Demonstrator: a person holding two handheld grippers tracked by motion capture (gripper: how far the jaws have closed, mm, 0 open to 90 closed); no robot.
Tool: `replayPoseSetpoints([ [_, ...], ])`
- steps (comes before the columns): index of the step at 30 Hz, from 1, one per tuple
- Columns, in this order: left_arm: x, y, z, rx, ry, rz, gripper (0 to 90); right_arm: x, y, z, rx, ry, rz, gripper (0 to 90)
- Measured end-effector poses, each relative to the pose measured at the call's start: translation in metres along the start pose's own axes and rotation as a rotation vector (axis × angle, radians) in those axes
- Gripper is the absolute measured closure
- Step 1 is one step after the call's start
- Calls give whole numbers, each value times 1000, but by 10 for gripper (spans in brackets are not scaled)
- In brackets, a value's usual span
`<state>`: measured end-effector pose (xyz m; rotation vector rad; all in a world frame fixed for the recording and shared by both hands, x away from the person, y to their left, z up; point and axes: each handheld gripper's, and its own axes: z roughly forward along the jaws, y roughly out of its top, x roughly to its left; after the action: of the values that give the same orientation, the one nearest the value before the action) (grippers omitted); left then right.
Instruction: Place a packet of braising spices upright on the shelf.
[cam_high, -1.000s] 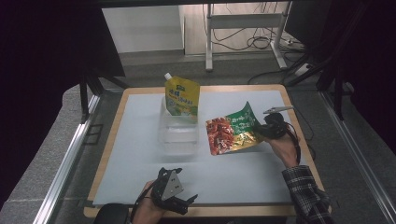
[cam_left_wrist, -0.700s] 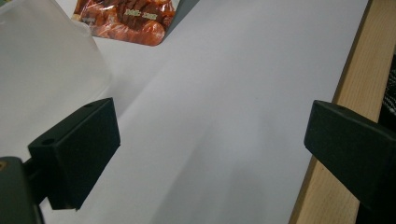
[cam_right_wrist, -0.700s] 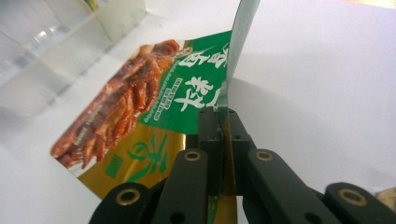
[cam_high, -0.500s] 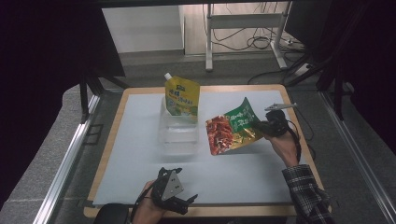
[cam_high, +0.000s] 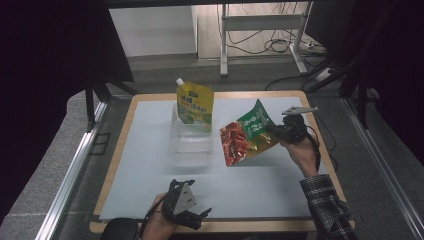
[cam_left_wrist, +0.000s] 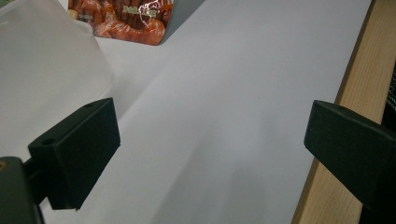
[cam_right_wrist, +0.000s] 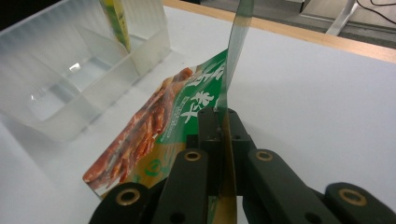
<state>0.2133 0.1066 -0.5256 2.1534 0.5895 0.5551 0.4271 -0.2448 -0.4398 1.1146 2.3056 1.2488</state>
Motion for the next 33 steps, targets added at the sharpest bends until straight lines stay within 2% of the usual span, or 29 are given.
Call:
replayPoseSetpoints([
  [14,0,0,1,-4,3,-1,31,13,28,-2,-32,45,-22,888],
  [23,1,0,-2,-33,8,-21,31,24,48,-10,-49,91,-48,890],
  [28,1,0,-2,-31,7,-17,31,30,57,-13,-54,128,-58,890],
  [33,1,0,-2,-31,6,-17,31,34,64,-16,-60,134,-70,890],
])
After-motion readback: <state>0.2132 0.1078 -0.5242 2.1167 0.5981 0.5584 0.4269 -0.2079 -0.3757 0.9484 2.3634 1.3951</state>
